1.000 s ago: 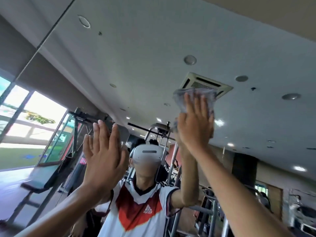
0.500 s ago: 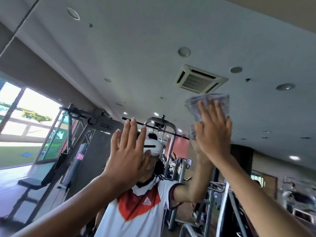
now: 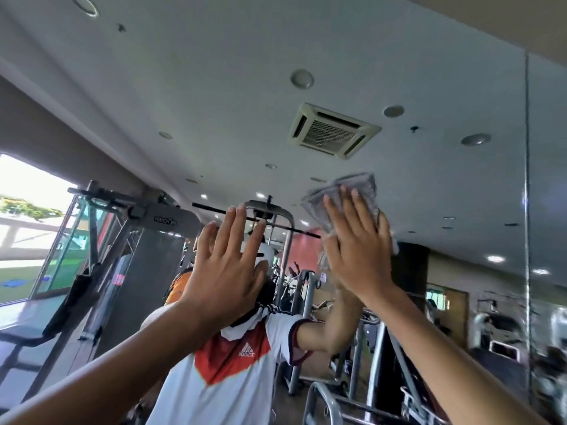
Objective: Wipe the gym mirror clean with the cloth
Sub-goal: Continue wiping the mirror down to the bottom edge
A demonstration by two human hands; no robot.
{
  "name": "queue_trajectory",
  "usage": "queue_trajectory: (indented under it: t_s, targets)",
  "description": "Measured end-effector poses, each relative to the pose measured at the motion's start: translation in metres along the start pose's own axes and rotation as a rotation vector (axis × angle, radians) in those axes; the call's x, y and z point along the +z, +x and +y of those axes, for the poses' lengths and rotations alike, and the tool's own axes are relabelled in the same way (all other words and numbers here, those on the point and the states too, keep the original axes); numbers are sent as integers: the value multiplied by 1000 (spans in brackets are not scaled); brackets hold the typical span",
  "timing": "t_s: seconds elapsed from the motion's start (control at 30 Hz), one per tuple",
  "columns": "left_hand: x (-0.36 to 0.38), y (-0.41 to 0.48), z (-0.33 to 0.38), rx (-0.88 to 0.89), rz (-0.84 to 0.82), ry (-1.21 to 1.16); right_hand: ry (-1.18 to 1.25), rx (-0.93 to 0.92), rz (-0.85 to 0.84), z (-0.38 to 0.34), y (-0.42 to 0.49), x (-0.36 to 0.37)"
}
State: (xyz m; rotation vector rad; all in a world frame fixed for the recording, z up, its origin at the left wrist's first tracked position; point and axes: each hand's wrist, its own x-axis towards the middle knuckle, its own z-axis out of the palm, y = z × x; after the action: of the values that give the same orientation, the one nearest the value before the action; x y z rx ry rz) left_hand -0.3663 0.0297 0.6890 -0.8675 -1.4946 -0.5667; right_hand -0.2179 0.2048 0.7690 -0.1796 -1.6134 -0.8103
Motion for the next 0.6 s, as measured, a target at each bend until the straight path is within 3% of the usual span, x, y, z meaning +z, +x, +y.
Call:
queue_trajectory:
  t_s: [0.1,0.13,0.2,0.3,0.37,0.43,0.53,0.6]
  targets:
    - [0,-4,6,18,5,1,-50,-453,-146,10,-35,-11]
    - [-1,-4,6,21,8,10,-51,-482,-165,27,-29,-15]
    - [-1,0,4,37,7,30,-36,-297,-131,60,-5,-18]
    - [-1,12,2,52,12,57,-22,263,-49,92,30,-20]
    - [-2,21,3,56,19,66,-3,453,-22,82,35,-14]
    - [-1,25,7,68,18,56,-4,340,-2,56,14,-11]
    - [0,29,14,107,10,51,-16,-154,-82,48,-36,-14]
    - [-1,34,20,136,-2,54,-50,-248,-115,79,-40,-22]
